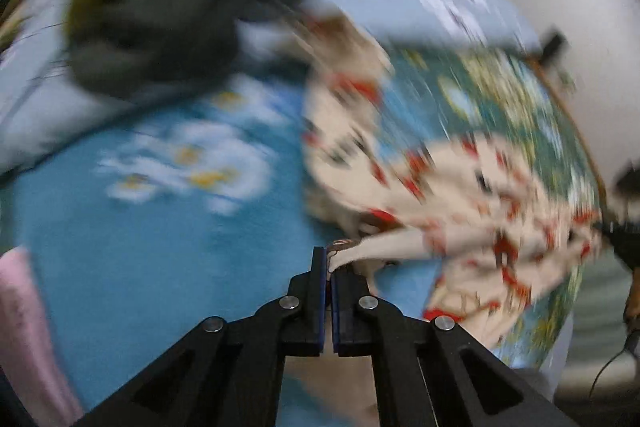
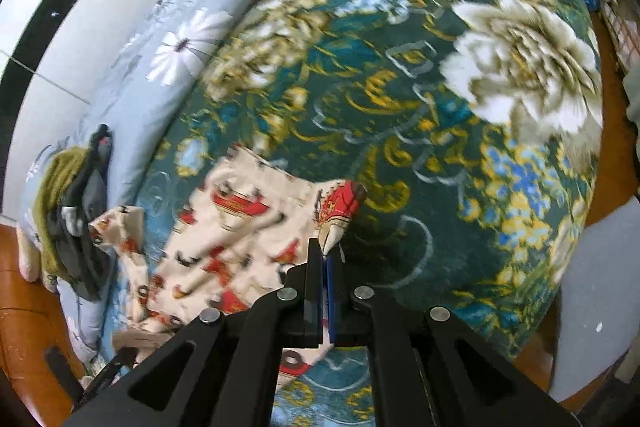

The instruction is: Fold clothes

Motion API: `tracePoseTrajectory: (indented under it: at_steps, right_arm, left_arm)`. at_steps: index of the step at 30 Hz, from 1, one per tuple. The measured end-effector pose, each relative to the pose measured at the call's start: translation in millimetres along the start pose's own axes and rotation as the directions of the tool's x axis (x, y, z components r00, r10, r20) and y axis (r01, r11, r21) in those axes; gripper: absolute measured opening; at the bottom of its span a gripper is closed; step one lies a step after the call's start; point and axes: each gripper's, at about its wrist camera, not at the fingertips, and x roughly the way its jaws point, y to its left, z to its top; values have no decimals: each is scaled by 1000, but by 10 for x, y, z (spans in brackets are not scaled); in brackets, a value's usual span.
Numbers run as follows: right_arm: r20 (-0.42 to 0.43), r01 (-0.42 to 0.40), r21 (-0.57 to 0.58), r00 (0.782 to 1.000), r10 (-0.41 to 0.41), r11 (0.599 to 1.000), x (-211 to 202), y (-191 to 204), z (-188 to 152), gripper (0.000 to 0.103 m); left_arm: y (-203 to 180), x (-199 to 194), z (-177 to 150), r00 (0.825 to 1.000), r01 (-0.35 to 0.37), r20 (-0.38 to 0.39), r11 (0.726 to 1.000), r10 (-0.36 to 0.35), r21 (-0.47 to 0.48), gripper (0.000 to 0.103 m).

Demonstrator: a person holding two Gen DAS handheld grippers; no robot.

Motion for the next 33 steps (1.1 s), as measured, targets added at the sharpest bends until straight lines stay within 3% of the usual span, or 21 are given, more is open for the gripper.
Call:
tracePoseTrajectory:
  at_steps: [5,7,9,12,15,19,23,27,33]
  right_arm:
    - [91,-177,-24,980,179,984,-444,312,354,1]
    - [142,-224,-63,962,231,972,-680,427,459,1]
    - [194,-234,-108,948,251,966,-886,473,496,1]
    - [205,-155,-130,962,179,979,-831,348,431,1]
    - [85,-1,-56,996,6,998,-304,-93,209,1]
    - [-27,80,71,997,-79,994,109,-642,-132,1]
    - [-36,96,93,995,-93,991,111,-847,-249,1]
    - [-1,98,45,995,-98,994,-2,-723,-198,1]
    - [53,110,-17,993,-109,994,-178,-593,-120,1]
  left_arm:
    - [593,-963,142,976,-48,204,987,79,-155,2]
    - [788,-1276,-3,962,-30,259,977,86,-213,2]
    - [905,-1363,-195,958,-44,263,964,116,-263,2]
    - [1053,-1116,-635,977,-38,187,940,107,-340,2]
    - [1117,-719,-1085,991,-80,67,916,115,-394,2]
    - [1184,-398,-1468,991,-129,-32,884,128,-449,2]
    - [1201,-418,-1548,988,-147,-25,865,153,-479,2]
    - [1134,-504,-1549,980,-181,-7,874,200,-450,2]
    - [1079,-723,-1802,985,-133,38,879,169,-458,2]
